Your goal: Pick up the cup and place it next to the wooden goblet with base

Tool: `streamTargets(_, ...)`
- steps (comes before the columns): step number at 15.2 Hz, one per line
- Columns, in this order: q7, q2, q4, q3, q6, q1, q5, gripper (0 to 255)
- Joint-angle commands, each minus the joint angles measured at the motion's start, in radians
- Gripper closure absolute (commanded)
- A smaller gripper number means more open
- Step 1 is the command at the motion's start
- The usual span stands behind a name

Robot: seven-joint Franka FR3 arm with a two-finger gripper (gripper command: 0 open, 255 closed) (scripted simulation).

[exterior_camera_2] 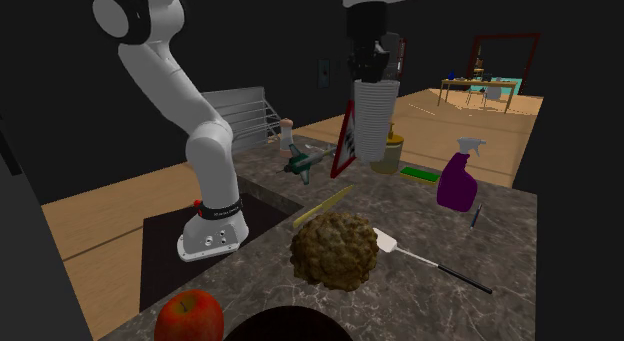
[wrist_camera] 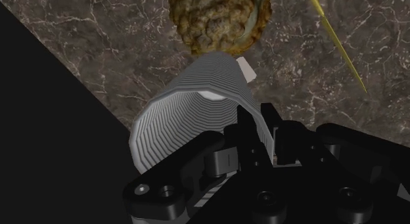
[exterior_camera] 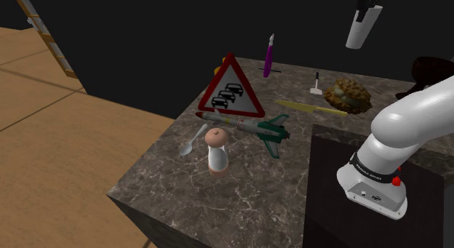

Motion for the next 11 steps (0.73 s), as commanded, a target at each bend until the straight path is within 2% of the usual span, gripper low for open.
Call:
streamTargets(1, -0.052, 0.036, 0.039, -0.043, 0.005, -0.004, -0.002, 255)
streamTargets(6, -0.193, 0.156, 0.155, -0.166, 0.026, -0.01, 0.022, 255)
streamTargets(11, -0.357, 0.321, 0.304, -0.303, 0.037, -0.021, 0.105, 255)
